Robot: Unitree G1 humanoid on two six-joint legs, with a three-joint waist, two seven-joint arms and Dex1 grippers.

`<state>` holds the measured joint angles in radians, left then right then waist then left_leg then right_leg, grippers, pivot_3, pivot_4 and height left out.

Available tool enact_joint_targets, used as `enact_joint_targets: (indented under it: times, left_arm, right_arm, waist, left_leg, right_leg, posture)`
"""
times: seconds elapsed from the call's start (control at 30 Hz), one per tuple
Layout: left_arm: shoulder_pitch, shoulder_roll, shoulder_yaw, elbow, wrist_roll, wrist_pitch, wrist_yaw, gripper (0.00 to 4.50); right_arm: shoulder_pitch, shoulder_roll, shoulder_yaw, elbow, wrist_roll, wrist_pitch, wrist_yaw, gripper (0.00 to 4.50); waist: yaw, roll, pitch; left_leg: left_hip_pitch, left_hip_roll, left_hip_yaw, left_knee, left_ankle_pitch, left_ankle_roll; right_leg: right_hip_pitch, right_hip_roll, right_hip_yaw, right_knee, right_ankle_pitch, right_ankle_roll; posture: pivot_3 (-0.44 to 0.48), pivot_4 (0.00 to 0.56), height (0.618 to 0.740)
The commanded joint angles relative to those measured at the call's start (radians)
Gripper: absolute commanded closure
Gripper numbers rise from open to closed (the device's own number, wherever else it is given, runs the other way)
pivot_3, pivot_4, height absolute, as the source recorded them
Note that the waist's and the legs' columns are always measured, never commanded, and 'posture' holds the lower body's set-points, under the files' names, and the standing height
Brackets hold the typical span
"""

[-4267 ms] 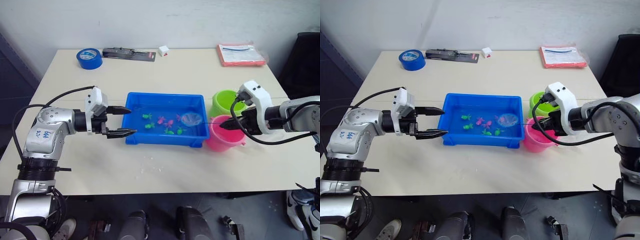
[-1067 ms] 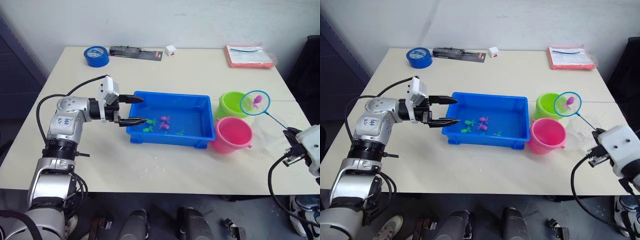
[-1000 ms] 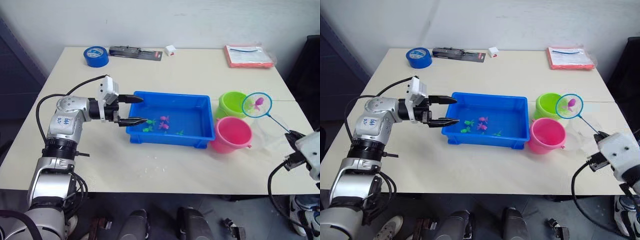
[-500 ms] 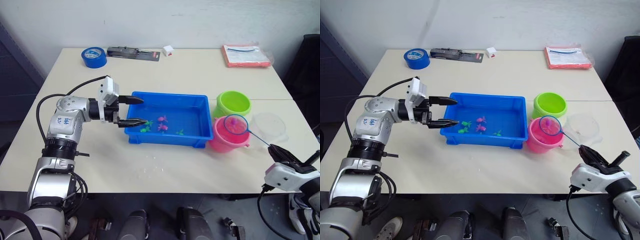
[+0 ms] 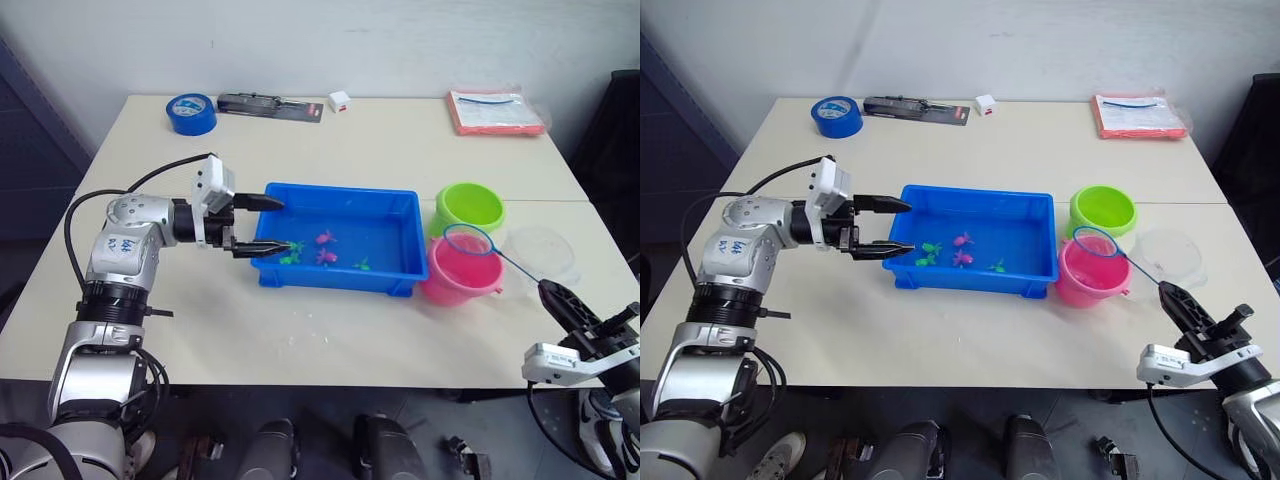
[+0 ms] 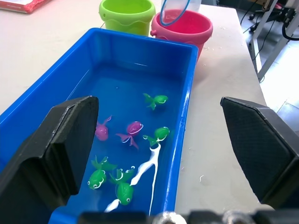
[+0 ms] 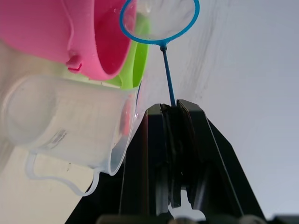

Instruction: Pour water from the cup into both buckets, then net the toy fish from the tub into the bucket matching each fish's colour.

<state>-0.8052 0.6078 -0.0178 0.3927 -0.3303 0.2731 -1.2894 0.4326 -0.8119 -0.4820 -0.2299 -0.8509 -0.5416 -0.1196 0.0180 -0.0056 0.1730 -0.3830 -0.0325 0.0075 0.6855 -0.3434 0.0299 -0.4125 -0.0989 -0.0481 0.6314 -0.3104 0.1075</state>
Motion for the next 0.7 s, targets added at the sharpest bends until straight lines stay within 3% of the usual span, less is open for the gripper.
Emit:
enact_joint_targets:
  times: [0.03,0.17,0.27,0.57,0.7]
  left_arm:
    - [0.008,0.013,0.021,-0.043,-0.016,0.002,0.001,0.00]
    - [0.014,0.010,0.023,-0.043,-0.017,0.001,0.005,0.00]
    - [0.021,0.014,0.027,-0.050,-0.019,0.006,0.008,0.00]
    - [0.061,0.072,0.052,-0.073,-0.020,0.043,0.021,0.00]
    - [0.073,0.114,0.057,-0.069,-0.001,0.069,0.057,0.00]
  right_arm:
    - [-0.039,-0.026,-0.065,-0.045,0.089,-0.007,0.010,3.70]
    - [-0.120,-0.078,-0.086,-0.058,0.175,-0.006,0.074,3.70]
    - [-0.198,-0.100,0.002,-0.081,0.249,0.028,0.181,3.70]
    - [-0.531,-0.071,0.337,-0.201,0.731,0.509,0.719,3.70]
    - [-0.730,-0.068,0.418,-0.191,0.870,0.774,0.863,3.70]
  waist:
    - [-0.004,0.000,0.000]
    - [-0.019,0.000,0.000]
    - [-0.022,0.000,0.000]
    - [-0.021,0.000,0.000]
    - [-0.021,0.000,0.000]
  left_leg:
    - [0.000,0.000,0.000,0.000,0.000,0.000]
    - [0.001,0.000,0.001,0.000,0.000,0.000]
    - [0.002,0.002,0.000,0.000,0.000,0.000]
    - [0.005,0.003,0.001,-0.001,0.000,0.000]
    - [0.005,0.002,0.001,0.000,0.000,0.000]
  right_leg:
    - [0.000,0.000,0.000,0.000,0.000,0.000]
    - [0.000,0.000,0.000,0.000,0.000,0.000]
    - [0.002,0.001,0.001,0.000,0.000,0.000]
    - [0.004,0.001,0.001,0.001,0.000,0.000]
    - [0.004,0.000,0.000,0.001,0.000,0.000]
  posture:
    - [0.000,0.150,0.737]
    - [0.000,0.150,0.737]
    - [0.000,0.150,0.737]
    - [0.000,0.150,0.737]
    - [0.000,0.150,0.737]
